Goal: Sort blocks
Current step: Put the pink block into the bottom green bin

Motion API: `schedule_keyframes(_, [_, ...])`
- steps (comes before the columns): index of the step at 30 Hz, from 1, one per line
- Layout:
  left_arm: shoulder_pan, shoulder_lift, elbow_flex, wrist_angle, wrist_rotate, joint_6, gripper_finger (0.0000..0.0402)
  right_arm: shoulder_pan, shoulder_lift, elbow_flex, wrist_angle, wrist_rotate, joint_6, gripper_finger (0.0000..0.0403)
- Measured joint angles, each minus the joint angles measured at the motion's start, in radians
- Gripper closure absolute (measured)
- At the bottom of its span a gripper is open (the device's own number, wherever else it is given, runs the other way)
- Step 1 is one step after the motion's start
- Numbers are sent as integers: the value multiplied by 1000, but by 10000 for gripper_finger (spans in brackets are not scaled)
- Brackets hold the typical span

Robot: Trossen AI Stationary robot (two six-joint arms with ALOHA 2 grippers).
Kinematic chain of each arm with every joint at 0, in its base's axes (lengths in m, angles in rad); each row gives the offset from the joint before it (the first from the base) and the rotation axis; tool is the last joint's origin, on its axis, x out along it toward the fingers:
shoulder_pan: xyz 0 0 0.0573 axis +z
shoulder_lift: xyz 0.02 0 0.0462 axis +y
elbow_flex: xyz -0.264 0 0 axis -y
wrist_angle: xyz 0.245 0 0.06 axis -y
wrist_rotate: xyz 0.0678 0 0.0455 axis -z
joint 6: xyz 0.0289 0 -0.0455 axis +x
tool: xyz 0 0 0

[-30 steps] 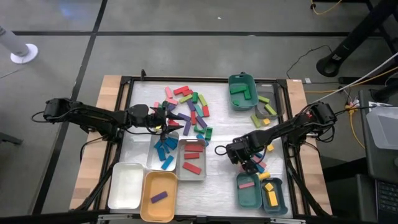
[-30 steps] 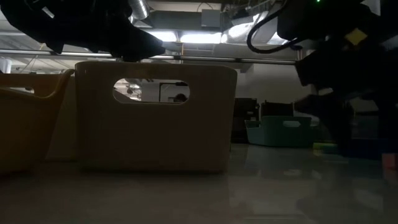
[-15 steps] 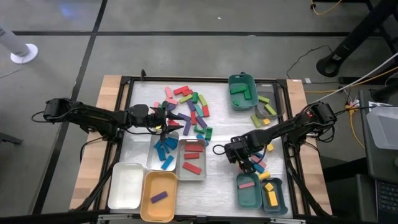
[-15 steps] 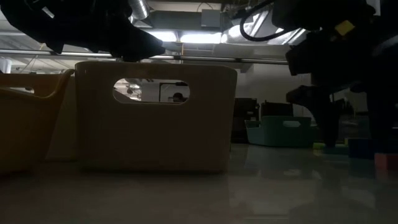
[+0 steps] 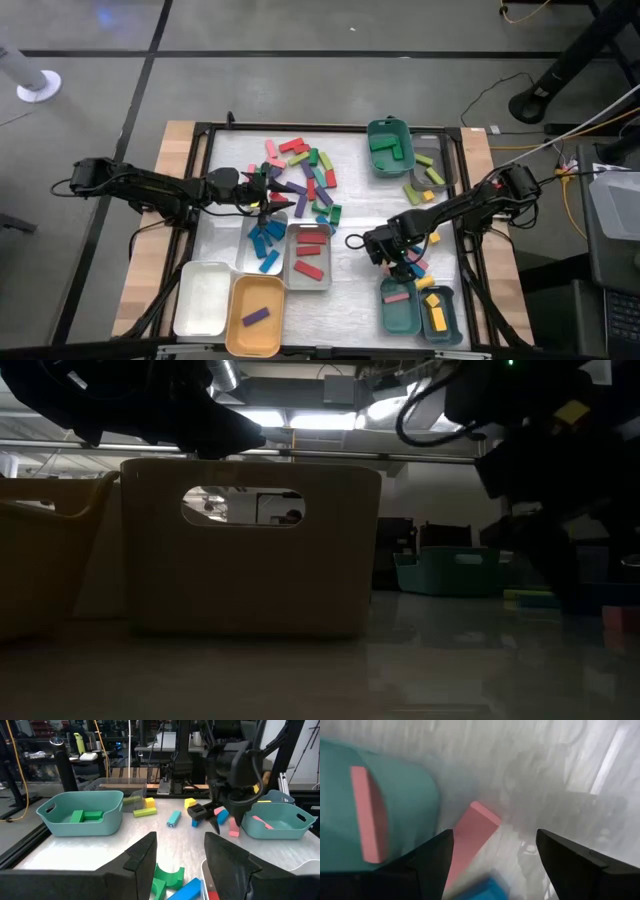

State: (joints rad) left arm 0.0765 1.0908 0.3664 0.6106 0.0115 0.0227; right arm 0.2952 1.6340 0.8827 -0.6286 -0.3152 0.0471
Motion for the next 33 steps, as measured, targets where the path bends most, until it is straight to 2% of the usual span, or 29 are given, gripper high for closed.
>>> schedule_keyframes(5, [0, 0, 0, 2, 0, 5, 247, 0, -1, -9, 20, 74, -1, 117])
schedule_keyframes(11, [0, 0, 0, 22, 0, -13, 247, -13, -2, -9, 131, 171, -3, 117])
schedule_keyframes(19, [7, -3, 0, 19, 0, -15, 247, -116, -1, -6, 192, 316, 78, 117])
schedule_keyframes(25, [17, -5, 0, -3, 0, -15, 247, -192, -12, 87, 82, 270, 157, 117])
schedule_keyframes(28, [17, -6, 0, -4, 0, -15, 247, -192, -23, 124, 16, 251, 245, 117])
schedule_keyframes(33, [17, -6, 0, -12, 0, -15, 247, -164, -8, 116, 33, 224, 372, 117])
